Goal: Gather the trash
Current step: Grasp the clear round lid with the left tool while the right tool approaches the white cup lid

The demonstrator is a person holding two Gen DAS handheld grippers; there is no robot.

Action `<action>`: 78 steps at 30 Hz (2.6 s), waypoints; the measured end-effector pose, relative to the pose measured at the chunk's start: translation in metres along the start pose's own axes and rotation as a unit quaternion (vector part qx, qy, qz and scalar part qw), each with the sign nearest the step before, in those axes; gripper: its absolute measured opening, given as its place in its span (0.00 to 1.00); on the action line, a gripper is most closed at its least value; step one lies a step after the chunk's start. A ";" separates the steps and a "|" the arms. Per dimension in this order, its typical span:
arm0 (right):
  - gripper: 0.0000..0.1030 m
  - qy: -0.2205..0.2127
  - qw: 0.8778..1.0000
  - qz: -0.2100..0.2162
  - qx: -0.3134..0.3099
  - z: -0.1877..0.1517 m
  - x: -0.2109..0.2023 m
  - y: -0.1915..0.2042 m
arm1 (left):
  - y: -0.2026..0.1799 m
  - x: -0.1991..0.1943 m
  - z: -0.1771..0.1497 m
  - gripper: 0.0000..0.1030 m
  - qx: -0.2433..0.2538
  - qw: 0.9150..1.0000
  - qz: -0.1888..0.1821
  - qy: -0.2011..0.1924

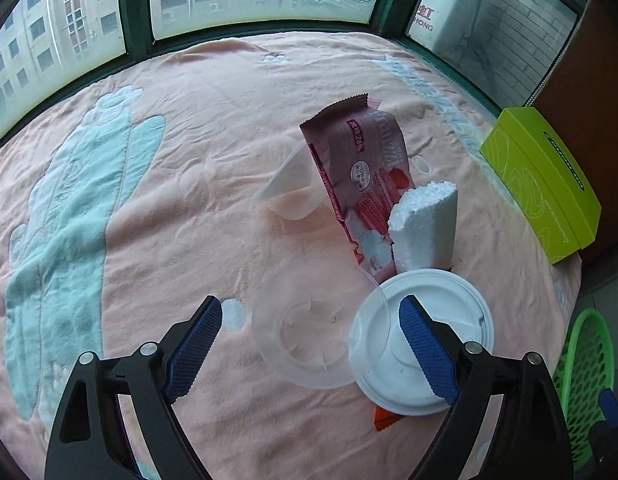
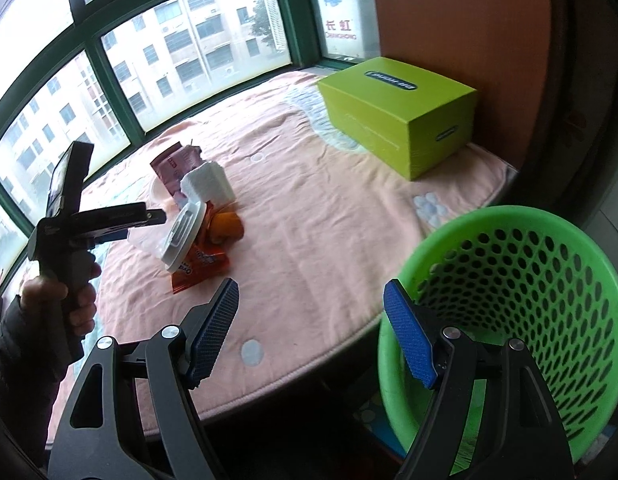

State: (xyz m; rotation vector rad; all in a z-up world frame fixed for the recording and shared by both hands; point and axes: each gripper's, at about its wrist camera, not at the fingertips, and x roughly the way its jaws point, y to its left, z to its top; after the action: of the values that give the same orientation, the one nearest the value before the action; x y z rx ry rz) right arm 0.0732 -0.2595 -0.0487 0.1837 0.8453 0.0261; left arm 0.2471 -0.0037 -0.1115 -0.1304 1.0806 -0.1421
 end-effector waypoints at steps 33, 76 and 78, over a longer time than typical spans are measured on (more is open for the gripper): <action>0.87 0.021 0.990 0.048 -0.132 0.026 0.058 0.115 | 0.075 -0.072 -0.022 0.58 -0.045 0.997 -0.009 -0.059; 0.83 0.054 0.971 -0.033 -0.229 0.028 0.150 0.160 | 0.094 -0.075 -0.035 0.58 -0.064 0.996 -0.029 -0.058; 0.83 0.050 0.976 -0.020 -0.213 0.029 0.141 0.154 | 0.092 -0.078 -0.036 0.58 -0.063 0.996 -0.031 -0.060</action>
State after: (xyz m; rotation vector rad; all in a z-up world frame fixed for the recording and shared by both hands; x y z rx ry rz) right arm 0.1963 -0.0988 -0.1082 -0.2403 0.9248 0.1788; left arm 0.1837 0.0995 -0.0768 -0.2831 0.9667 -0.1189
